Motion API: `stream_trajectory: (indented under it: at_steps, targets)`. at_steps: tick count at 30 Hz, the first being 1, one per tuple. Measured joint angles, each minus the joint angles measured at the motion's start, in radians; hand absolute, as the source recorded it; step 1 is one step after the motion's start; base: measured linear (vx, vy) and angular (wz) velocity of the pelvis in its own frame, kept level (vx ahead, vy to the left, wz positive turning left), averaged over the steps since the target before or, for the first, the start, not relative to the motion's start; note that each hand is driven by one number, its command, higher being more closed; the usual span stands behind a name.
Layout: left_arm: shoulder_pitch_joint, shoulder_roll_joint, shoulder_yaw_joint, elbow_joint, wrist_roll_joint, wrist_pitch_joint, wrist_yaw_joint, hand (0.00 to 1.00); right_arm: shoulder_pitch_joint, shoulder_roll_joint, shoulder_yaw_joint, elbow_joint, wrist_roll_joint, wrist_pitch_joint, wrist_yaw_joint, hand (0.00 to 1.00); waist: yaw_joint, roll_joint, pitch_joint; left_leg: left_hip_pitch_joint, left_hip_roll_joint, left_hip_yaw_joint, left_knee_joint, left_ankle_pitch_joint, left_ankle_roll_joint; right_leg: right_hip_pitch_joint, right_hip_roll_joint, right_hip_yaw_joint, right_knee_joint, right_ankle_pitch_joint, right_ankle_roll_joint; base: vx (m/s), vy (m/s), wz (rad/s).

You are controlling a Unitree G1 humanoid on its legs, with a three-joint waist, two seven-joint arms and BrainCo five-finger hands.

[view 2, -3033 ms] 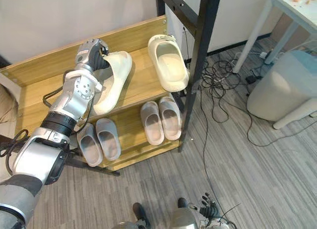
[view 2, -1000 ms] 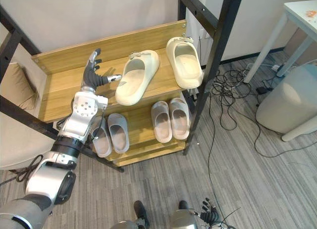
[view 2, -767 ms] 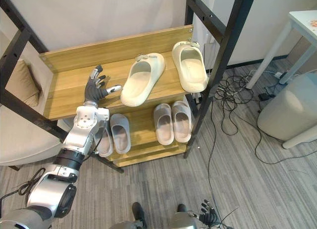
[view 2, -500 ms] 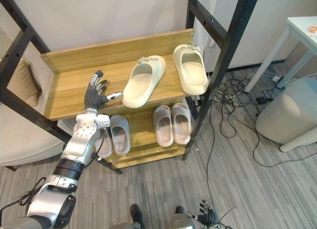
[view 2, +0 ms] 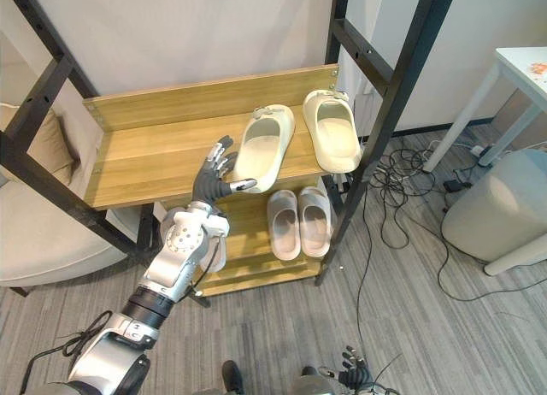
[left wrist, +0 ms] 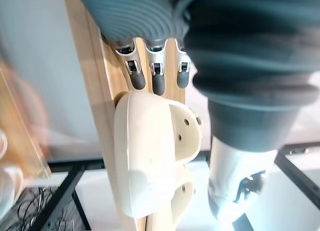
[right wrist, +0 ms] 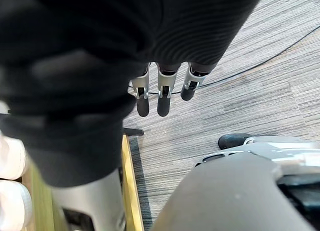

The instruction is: Organize the slippers on the shoe rack

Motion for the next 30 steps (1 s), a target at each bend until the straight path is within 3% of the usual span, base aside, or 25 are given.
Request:
stream_trajectory:
  at_steps: [11,20,30]
  targets:
    - [-0.115,-0.048,-0.028,0.116,-0.017,-0.002,0.006,0.00,-0.003,-0.002,-0.004,-0.003,0.002,-0.001,-0.003,0.00,-0.012,-0.003,0.001,0.000,0.004,0.026,0.000,-0.007,-0.008,-0.012,0.007,0.025,-0.001,0.000,-0.001,0.00,0.001,-0.06]
    - [-0.181,-0.023,0.064,0.197,-0.017,-0.001,0.034,0.00,0.002,-0.001,-0.008,-0.004,0.003,-0.002,-0.003,0.00,-0.023,-0.005,0.003,-0.003,0.017,0.064,0.000,-0.015,-0.016,-0.036,0.017,0.060,-0.001,0.006,-0.009,-0.01,0.000,-0.13]
    - [-0.183,-0.014,0.096,0.196,-0.017,0.002,0.041,0.00,0.002,0.002,-0.009,-0.006,0.003,-0.003,0.000,0.00,-0.024,-0.005,0.003,-0.003,0.017,0.060,0.001,-0.016,-0.018,-0.034,0.018,0.055,-0.003,0.005,-0.009,0.00,0.000,0.00]
